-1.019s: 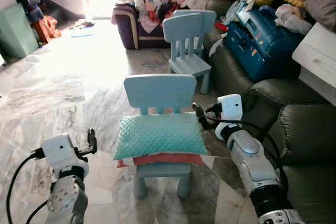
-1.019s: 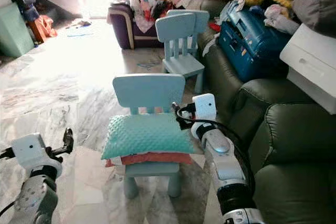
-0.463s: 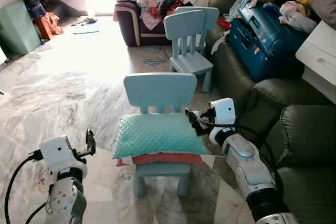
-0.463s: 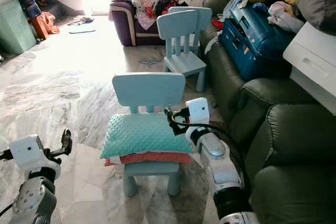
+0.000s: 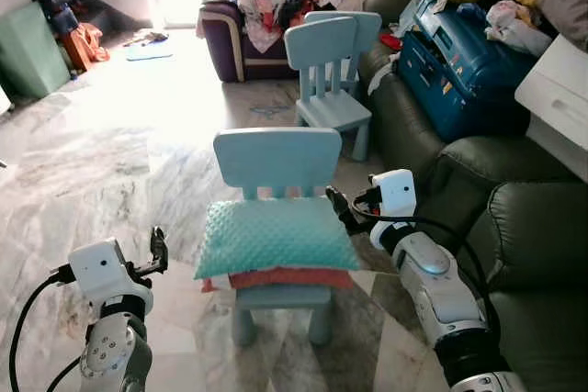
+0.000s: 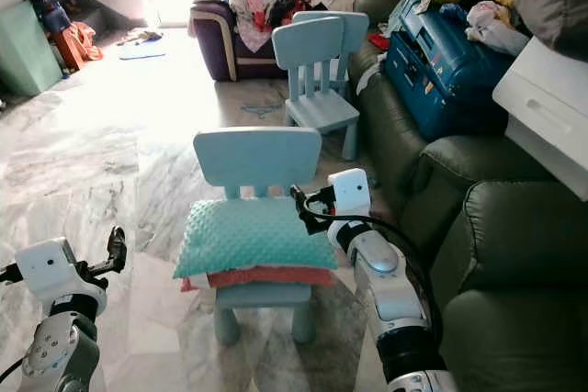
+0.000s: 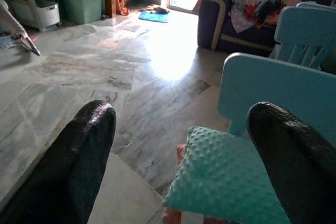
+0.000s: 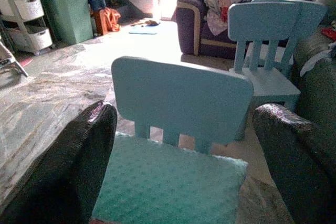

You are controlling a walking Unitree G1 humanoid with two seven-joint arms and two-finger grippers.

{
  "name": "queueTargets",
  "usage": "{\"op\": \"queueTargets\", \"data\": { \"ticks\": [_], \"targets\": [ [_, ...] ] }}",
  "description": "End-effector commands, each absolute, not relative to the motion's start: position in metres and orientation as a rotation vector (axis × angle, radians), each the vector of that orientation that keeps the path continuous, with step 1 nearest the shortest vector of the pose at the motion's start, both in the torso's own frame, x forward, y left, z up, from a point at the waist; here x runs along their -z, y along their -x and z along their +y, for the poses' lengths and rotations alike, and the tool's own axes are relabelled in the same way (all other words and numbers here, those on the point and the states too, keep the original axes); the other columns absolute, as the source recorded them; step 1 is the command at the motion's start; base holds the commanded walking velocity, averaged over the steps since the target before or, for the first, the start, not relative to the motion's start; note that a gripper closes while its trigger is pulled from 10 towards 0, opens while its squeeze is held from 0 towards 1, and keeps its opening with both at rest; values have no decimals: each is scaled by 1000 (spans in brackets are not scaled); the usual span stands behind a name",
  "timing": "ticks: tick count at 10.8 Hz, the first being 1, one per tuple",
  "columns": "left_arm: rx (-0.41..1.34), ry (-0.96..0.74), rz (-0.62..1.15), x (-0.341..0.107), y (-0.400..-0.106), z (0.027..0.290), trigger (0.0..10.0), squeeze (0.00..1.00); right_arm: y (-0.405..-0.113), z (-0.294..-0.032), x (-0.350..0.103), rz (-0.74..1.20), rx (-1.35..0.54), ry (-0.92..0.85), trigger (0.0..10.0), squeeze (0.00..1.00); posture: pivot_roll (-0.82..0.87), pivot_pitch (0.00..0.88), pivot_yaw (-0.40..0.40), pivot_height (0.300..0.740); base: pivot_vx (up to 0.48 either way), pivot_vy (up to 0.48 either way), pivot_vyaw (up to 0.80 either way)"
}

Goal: Move the pillow to the sofa

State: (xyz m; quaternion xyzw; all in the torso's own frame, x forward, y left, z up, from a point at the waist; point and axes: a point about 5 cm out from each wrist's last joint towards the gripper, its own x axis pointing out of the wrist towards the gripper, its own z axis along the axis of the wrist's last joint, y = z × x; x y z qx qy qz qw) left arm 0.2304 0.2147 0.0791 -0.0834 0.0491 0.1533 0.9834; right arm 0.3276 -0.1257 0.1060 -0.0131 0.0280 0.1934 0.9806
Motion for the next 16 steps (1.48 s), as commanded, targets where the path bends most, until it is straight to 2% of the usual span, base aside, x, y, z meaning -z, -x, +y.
{"op": "queueTargets", "data": {
  "ticks": [1,10,16],
  "targets": [
    [-310,168,81,-83,-230,217,10000,0,-330,-125,-116,13,-389,32,10000,0,-159,0,19,740,420,0,0],
    [-316,167,94,-80,-229,215,10000,0,-330,-124,-118,6,-400,40,10000,0,-158,0,13,740,413,0,0],
    [-358,159,126,-73,-226,218,10000,0,-328,-120,-115,14,-423,31,10000,0,-142,0,10,740,0,0,0]
  ]
}}
